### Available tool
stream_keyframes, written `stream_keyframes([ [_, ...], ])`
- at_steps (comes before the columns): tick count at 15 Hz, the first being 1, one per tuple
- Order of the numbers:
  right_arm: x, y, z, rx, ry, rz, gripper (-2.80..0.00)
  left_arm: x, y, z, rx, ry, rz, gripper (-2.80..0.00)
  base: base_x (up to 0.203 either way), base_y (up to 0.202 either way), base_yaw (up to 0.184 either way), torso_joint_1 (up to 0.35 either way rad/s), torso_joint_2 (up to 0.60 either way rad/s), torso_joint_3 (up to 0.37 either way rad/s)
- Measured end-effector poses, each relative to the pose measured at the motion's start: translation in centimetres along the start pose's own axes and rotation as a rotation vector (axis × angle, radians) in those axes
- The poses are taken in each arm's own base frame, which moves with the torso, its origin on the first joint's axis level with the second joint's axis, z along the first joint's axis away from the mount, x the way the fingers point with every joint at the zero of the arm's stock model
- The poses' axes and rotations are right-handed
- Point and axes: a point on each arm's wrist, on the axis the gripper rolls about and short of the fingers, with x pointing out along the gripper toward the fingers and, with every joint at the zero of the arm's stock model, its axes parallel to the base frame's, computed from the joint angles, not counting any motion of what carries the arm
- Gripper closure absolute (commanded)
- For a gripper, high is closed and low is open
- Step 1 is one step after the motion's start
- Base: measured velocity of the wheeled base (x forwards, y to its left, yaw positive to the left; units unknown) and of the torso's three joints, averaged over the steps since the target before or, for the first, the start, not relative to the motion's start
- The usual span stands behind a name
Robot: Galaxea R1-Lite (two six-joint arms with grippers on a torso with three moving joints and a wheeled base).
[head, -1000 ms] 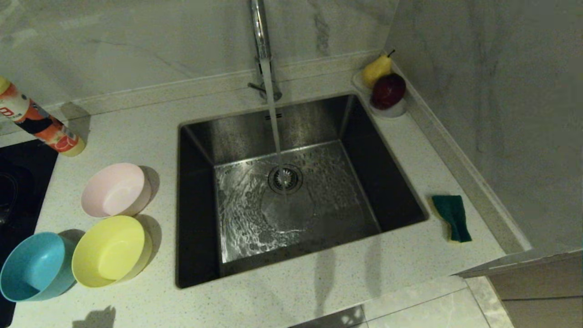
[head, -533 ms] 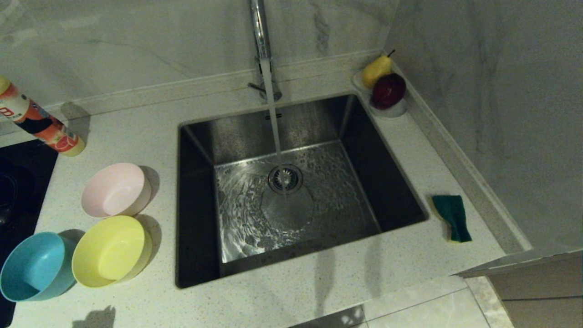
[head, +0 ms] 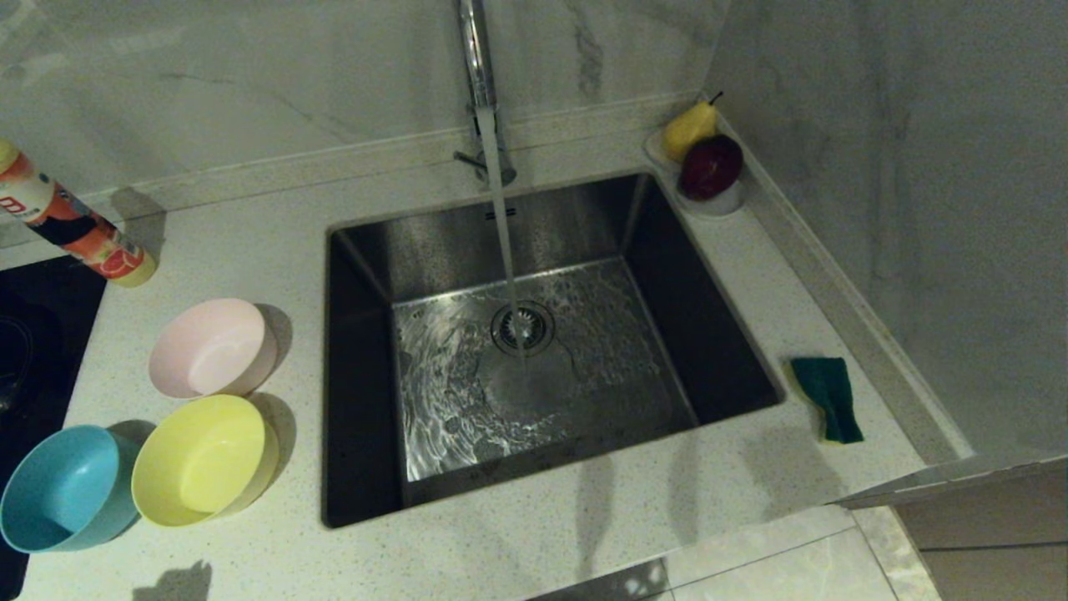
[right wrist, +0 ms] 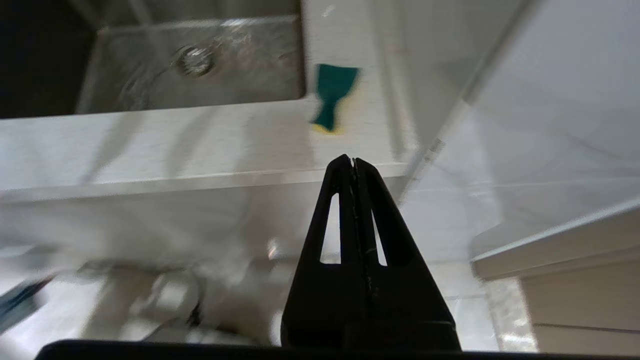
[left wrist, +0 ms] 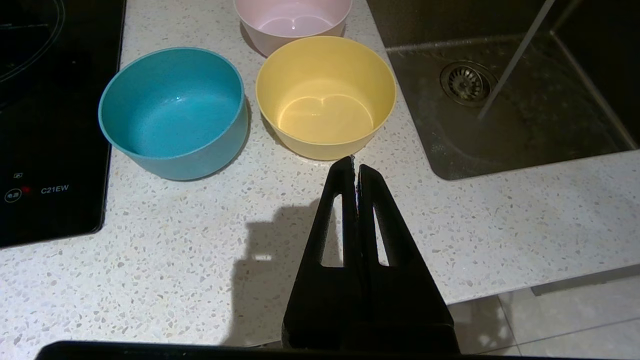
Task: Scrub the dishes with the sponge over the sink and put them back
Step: Pick up a bowl and the sponge
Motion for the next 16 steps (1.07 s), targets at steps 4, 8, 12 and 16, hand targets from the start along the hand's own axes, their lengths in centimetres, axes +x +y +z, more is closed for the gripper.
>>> stream_keyframes([
  [4, 3.7, -0.4, 4.2, 0.021, 0.151, 0.067, 0.00, 0.0, 0.0, 0.0, 0.000, 0.000, 0.000, 0.00, 0.000, 0.000, 0.000, 0.000, 0.00, 0.000],
  [8, 10.5, -1.4, 6.9, 0.017, 0.300, 0.086, 0.00, 0.0, 0.0, 0.0, 0.000, 0.000, 0.000, 0.00, 0.000, 0.000, 0.000, 0.000, 0.00, 0.000],
  [12, 17.2, -2.0, 7.7, -0.009, 0.406, 0.079, -2.80, 0.0, 0.0, 0.0, 0.000, 0.001, 0.000, 0.00, 0.000, 0.000, 0.000, 0.000, 0.00, 0.000],
  [16, 21.4, -1.9, 5.8, 0.008, 0.523, 0.107, -2.80, 0.0, 0.0, 0.0, 0.000, 0.000, 0.000, 0.00, 0.000, 0.000, 0.000, 0.000, 0.00, 0.000],
])
